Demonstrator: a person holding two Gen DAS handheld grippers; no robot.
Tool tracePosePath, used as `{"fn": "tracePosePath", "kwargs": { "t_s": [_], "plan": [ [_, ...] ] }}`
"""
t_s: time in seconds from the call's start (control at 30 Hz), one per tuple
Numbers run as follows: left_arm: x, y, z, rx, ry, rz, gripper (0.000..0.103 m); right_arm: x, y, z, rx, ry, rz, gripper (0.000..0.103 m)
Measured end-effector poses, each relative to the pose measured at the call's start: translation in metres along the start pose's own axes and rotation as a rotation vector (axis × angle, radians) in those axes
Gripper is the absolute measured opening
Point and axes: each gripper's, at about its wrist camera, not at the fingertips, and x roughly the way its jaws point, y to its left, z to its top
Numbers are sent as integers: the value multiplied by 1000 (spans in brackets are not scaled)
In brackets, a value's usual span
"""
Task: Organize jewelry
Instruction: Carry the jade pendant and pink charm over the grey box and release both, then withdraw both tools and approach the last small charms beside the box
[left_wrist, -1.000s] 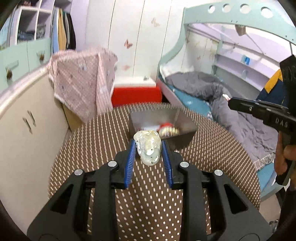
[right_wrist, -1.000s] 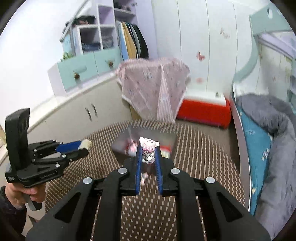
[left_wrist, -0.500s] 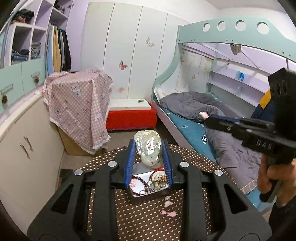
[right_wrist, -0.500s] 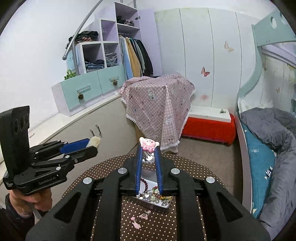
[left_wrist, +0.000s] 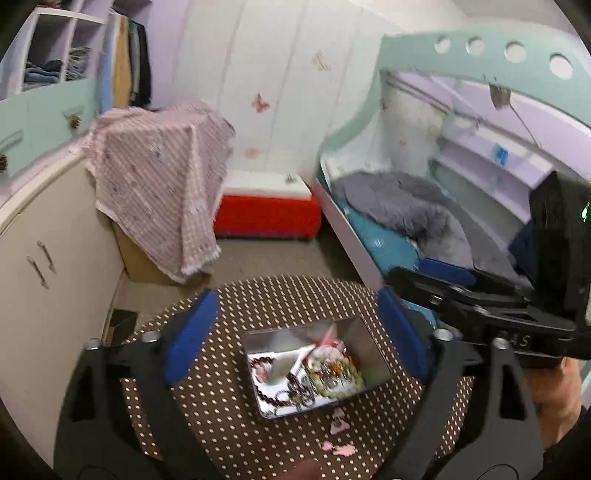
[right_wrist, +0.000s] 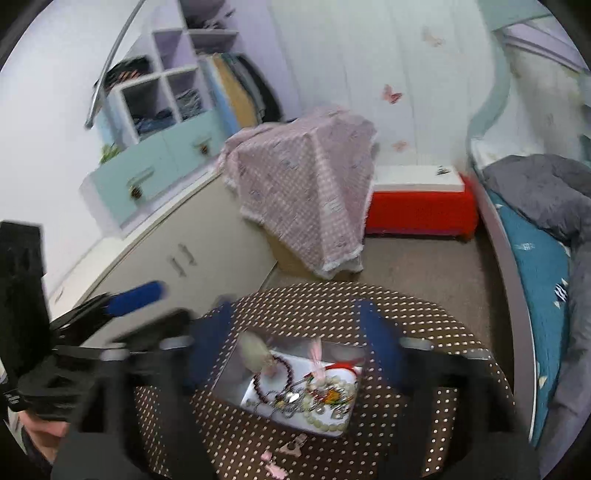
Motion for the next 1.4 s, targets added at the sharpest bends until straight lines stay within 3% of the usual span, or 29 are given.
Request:
{"fn": "tracePosePath", "kwargs": {
  "t_s": [0.1, 0.6, 1.03, 1.2, 1.4],
  "plan": [
    [-8, 5, 0, -7, -13, 51, 90, -11, -5, -1, 33, -26, -23, 95],
    [-69, -2, -1, 25, -127, 164, 94, -63, 17, 5, -7, -123, -86, 95],
    [-110, -15, -23, 45, -186, 201, 95, -113, 39, -11, -78, -201, -139, 95],
    [-111, -20, -45, 54, -163, 208, 96, -117, 36, -32, -98, -182, -164, 95],
    [-85, -24, -83, 52, -52, 186, 96, -106, 18, -66, -54, -117, -196, 95]
  ]
}}
